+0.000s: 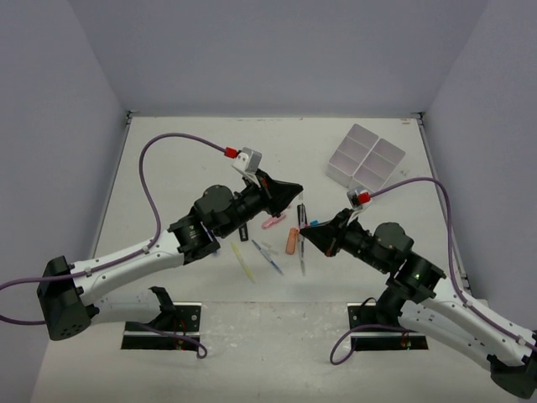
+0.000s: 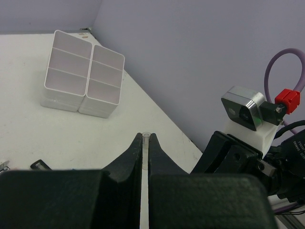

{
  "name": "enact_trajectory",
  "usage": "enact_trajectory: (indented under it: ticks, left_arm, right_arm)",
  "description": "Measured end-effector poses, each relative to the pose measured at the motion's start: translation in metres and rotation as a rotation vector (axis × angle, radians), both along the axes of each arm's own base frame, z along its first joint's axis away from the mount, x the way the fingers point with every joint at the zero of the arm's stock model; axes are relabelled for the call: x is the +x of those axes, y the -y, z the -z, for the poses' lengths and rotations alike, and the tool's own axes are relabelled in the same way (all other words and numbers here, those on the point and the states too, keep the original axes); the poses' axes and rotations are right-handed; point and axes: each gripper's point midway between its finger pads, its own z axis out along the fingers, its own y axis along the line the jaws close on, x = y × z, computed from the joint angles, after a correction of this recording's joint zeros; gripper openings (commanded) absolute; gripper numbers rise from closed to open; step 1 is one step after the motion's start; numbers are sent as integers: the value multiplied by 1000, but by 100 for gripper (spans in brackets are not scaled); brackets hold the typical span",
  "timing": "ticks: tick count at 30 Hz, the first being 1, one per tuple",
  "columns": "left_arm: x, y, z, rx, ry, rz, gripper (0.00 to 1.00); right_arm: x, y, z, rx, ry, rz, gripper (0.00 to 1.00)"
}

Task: Sort the stationery into containers
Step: Close the pen cap on the pen.

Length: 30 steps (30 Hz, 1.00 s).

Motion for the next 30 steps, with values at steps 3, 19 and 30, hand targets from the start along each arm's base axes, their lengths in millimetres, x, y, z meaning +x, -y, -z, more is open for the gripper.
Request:
enact_trajectory:
  ticks: [3, 19, 30]
  left_arm:
    - [0, 0, 1, 3, -2, 0, 0]
    - [-1, 8, 6, -3, -1, 28, 0]
    - [-3, 10, 8, -31, -9, 46, 0]
  right_arm:
    - [1, 1, -1, -1, 1, 6, 0]
    - [6, 1, -6, -10, -2, 31, 0]
    - [12, 7, -12, -24, 5, 76, 0]
